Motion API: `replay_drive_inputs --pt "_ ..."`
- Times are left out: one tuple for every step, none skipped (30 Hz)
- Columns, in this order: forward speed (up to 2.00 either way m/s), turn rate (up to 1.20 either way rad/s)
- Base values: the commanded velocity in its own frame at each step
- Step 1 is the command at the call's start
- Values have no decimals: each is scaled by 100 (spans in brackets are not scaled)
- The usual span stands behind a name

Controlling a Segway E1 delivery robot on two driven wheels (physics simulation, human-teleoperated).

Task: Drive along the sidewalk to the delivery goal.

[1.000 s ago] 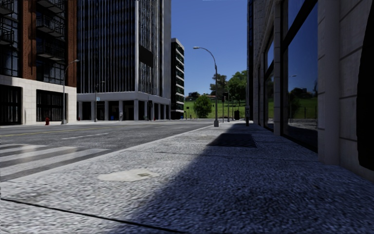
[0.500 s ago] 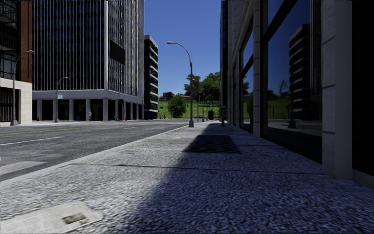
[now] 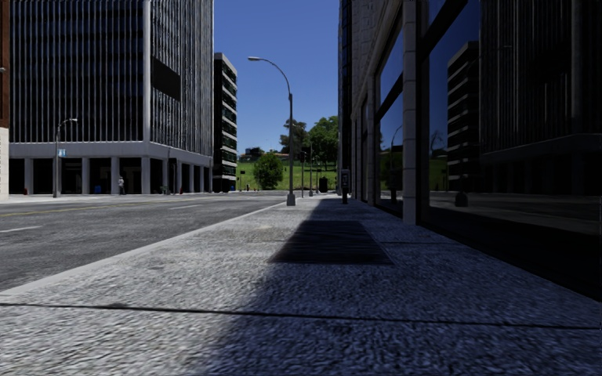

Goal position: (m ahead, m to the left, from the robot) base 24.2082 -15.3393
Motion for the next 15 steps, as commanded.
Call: replay_drive_inputs --pt "200 0" --pt "200 0" --pt "200 0" --pt "200 0" --pt "200 0" --pt "200 0" --pt "200 0" --pt "200 0" --pt "200 0" --pt "200 -8" --pt "200 -8" --pt "200 -14" --pt "200 -22" --pt "200 -26" --pt "200 -27"
